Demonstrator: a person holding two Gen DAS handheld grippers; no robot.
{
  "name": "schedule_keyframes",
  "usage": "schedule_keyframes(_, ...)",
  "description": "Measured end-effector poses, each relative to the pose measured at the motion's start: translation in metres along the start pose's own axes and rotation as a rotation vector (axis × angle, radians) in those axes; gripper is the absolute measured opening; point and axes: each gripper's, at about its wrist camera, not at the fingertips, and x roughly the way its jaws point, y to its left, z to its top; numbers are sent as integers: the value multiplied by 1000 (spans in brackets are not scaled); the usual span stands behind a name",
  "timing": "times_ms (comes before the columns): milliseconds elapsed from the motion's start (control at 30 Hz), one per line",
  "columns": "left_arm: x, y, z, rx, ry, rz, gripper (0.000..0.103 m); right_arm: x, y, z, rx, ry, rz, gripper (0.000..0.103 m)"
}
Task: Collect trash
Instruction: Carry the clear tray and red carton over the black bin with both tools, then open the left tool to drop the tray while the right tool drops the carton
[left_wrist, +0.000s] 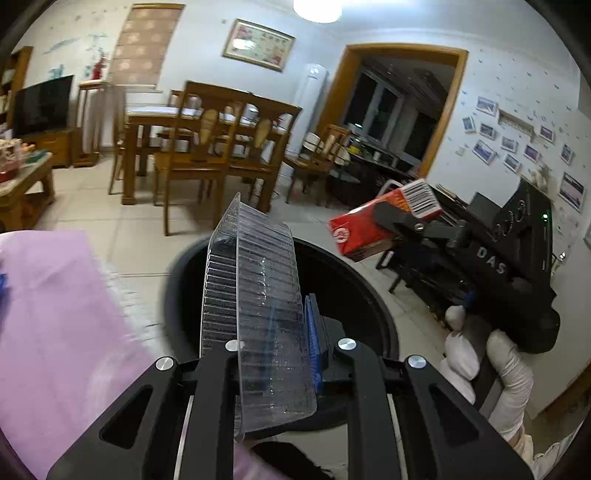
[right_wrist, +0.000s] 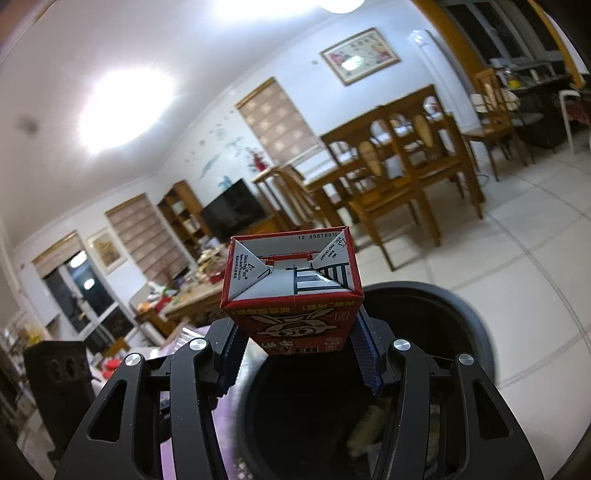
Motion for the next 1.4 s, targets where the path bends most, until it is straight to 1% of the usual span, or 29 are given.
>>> schedule_keyframes(100,22,-12,1,5,23,-26,17,-1,-27,0,23,0,-28,52)
schedule_keyframes(200,41,-20,0,8,52,-23,17,2,-51,-3,41,11,-43,52)
schedule_keyframes(367,62,-20,-8,-11,104,-22,18,16,-69,-10,49,43,-56,52)
schedule_keyframes(567,81,-10,-20,-57,171,-3,19,36,-76,-17,58,83,-74,52)
schedule_keyframes(633,82,-11,-18,-52,179,0,19,43,-74,-18,61,95,-79,52)
schedule_keyframes(767,87,-8,-20,-76,196,-6,19,56,-71,-22,59,117,-85,52)
schedule_keyframes(1000,88,-11,-23,-59,191,-8,19,71,-68,-26,53,131,-82,53)
schedule_keyframes(1067,88,-12,-24,-55,190,-17,19,72,-67,-27,50,131,-80,57)
schedule_keyframes(1100,89,-13,-24,-51,193,-16,19,73,-67,-27,49,129,-79,65)
schedule_keyframes(1133,89,-14,-25,-45,196,-15,22,70,-63,-29,50,124,-79,72)
schedule_keyframes(1200,91,-16,-23,-25,201,-10,37,69,-64,-29,60,110,-72,73)
schedule_keyframes(1267,89,-20,-22,-4,188,17,71,69,-63,-29,54,103,-70,73)
schedule_keyframes(1300,86,-22,-22,8,172,32,76,67,-63,-29,50,98,-70,73)
schedule_keyframes(1333,83,-24,-21,17,157,38,81,65,-64,-28,49,94,-69,75)
schedule_keyframes(1400,81,-26,-20,26,151,40,88,63,-64,-29,55,81,-63,81)
